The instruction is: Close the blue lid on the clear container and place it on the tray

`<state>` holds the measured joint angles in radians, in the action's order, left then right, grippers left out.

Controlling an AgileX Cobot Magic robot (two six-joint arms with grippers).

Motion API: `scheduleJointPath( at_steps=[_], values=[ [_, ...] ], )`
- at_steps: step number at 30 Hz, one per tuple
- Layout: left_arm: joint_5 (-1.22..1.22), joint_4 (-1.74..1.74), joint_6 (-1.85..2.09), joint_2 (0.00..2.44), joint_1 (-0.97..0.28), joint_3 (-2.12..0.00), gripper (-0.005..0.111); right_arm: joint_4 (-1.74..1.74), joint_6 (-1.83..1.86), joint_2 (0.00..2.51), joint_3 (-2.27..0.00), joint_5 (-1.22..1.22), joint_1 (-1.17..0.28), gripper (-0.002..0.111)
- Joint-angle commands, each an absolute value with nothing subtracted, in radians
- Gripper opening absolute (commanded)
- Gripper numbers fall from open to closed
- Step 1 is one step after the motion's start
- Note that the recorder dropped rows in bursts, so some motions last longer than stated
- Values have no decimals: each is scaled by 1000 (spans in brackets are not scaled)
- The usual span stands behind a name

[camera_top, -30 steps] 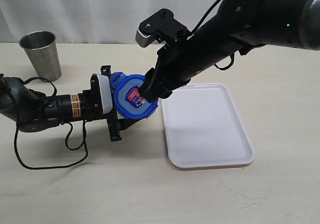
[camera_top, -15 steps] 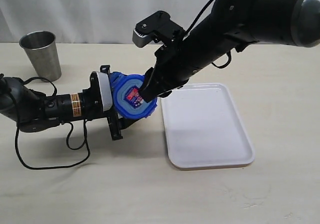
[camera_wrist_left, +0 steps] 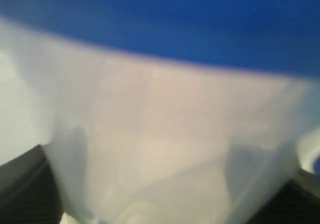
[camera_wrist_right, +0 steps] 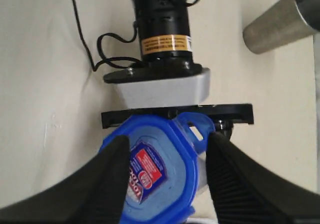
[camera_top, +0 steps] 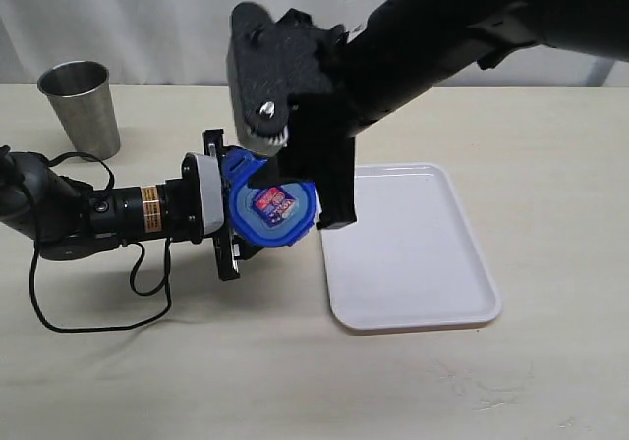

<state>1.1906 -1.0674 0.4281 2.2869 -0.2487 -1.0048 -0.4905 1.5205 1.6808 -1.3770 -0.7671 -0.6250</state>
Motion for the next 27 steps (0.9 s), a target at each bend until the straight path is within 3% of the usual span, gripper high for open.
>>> scheduleJointPath(
  at_steps=[1, 10, 22, 27],
  values=[
    [1221, -1051, 505, 2286, -257, -1003, 0, -215, 1470, 1691, -1379, -689, -742, 46],
    [1213, -1049, 501, 2286, -257, -1003, 0, 194, 1242, 1786, -1409, -615, -840, 46],
    [1211, -1036, 493, 2286, -257, -1003, 0, 309, 1076, 1946, -1624, -949, -840, 46],
    [1211, -1035, 482, 2286, -257, -1003, 0, 293, 1121, 1965, -1626, -975, -840, 46]
  ],
)
